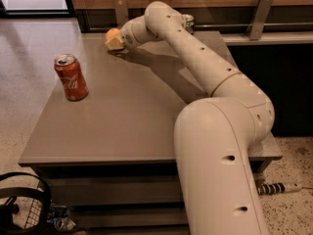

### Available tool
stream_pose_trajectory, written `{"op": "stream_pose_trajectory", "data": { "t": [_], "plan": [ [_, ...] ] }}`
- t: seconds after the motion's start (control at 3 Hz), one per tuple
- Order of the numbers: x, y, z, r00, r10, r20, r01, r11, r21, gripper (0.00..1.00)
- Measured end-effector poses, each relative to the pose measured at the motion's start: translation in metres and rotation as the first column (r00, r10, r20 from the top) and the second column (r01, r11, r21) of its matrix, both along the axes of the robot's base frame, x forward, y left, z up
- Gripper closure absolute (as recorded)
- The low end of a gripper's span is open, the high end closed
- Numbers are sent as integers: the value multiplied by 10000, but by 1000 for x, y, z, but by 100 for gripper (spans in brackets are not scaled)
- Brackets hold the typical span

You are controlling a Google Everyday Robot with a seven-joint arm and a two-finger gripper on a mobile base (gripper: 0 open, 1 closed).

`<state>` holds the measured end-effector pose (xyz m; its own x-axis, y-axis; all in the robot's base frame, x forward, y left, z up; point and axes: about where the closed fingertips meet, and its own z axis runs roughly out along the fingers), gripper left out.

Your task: Pick orange

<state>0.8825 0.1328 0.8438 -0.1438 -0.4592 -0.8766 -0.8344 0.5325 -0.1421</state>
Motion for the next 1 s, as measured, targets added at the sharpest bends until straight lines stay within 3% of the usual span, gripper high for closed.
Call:
{"op": "stream_pose_trajectory", "data": {
  "t": [0.33, 1.0],
  "plan": [
    [-23, -25, 27, 9990, -404, 203, 413, 9981, -464, 100],
    [-73, -58, 70, 9908, -1031, 880, 1100, 9909, -775, 100]
  ]
}}
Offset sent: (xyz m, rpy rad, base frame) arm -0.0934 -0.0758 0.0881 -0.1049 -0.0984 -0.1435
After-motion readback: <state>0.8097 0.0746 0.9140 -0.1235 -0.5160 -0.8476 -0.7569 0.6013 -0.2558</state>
